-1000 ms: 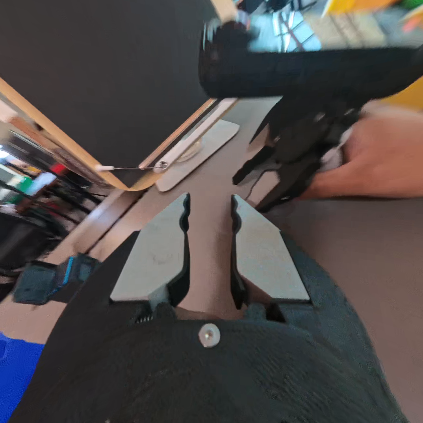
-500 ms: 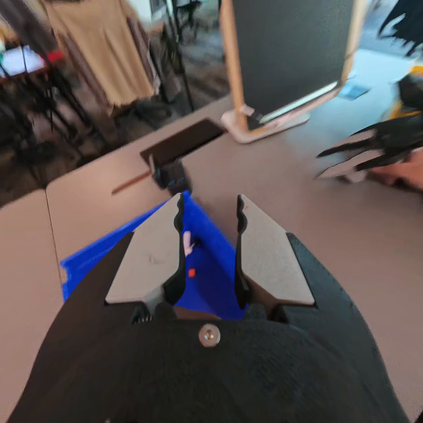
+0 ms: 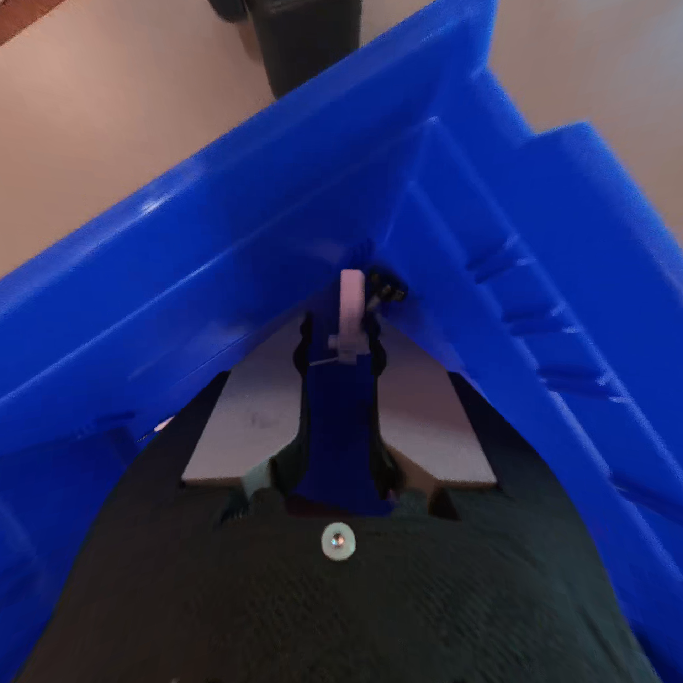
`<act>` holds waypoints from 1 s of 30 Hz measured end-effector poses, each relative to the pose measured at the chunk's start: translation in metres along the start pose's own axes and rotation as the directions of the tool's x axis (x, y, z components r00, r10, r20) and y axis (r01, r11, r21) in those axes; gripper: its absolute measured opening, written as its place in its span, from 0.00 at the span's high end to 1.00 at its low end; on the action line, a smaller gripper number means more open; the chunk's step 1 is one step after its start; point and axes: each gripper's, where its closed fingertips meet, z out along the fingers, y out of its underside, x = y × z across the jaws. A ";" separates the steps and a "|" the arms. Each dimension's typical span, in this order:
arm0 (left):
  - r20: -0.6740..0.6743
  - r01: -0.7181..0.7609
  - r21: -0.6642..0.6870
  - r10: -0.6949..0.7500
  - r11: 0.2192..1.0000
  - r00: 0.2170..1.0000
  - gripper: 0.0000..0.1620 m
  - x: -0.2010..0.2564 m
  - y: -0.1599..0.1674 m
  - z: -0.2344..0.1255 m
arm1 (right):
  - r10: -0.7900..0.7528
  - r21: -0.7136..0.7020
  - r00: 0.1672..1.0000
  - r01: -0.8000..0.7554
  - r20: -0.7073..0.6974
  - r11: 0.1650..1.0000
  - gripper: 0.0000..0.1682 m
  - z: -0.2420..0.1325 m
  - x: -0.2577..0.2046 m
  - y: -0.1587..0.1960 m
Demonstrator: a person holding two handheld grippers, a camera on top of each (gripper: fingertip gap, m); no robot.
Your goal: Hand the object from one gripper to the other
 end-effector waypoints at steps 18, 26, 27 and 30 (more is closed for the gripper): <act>0.158 -0.275 0.648 0.228 0.710 0.961 0.93 0.091 -0.158 -0.231 | -0.015 0.025 0.999 0.014 0.037 1.000 0.67 -0.003 -0.006 -0.003; -0.145 -0.066 0.837 0.336 0.543 0.931 0.93 0.248 -0.206 -0.209 | 0.023 0.162 0.997 -0.034 0.067 0.986 0.67 -0.018 -0.005 -0.019; -0.203 -0.016 0.827 0.326 0.562 0.923 0.93 0.260 -0.206 -0.187 | 0.034 0.189 0.996 -0.048 0.077 0.981 0.66 -0.022 -0.004 -0.023; -0.352 0.132 0.779 0.253 0.613 0.901 0.93 0.280 -0.202 -0.115 | 0.043 0.286 0.993 -0.073 0.111 0.955 0.63 -0.036 -0.004 -0.038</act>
